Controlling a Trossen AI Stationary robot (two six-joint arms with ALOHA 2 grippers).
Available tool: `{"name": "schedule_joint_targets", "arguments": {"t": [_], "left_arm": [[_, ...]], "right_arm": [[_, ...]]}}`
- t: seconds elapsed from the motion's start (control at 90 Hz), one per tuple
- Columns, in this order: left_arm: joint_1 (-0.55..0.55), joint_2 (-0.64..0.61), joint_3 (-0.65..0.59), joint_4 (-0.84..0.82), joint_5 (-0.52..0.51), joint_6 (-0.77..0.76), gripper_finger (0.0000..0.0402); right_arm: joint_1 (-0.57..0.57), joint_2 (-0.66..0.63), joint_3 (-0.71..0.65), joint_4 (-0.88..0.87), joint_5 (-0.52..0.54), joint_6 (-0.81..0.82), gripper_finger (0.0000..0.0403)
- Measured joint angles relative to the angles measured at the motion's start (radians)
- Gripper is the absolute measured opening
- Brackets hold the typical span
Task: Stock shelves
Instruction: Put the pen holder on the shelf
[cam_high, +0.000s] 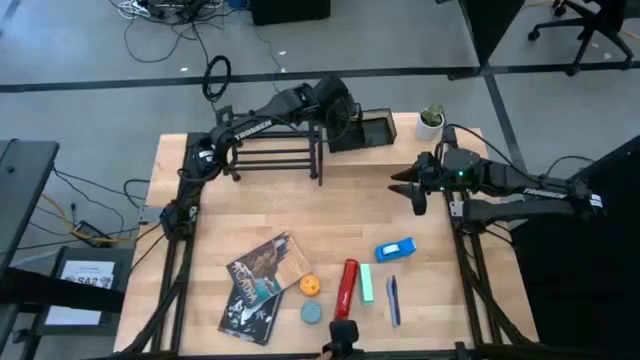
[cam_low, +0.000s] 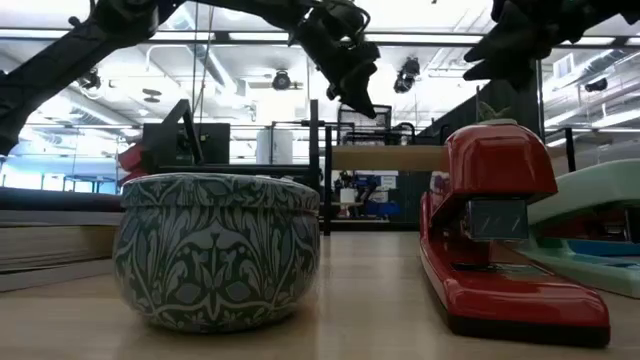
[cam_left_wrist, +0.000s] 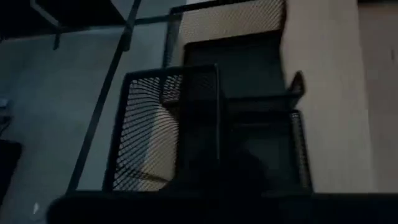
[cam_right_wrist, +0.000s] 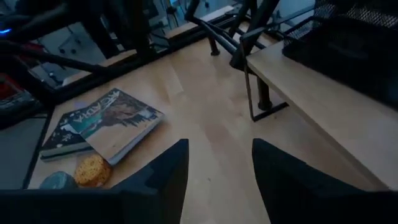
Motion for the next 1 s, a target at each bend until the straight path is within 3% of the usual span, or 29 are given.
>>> {"name": "schedule_joint_targets", "arguments": {"t": [1.0], "left_arm": [[0.032,0.0,0.0,-0.004,0.211,0.103,0.0]], "right_arm": [[0.0,0.0,0.0,-0.002,-0.003,0.023,0.0148]]}}
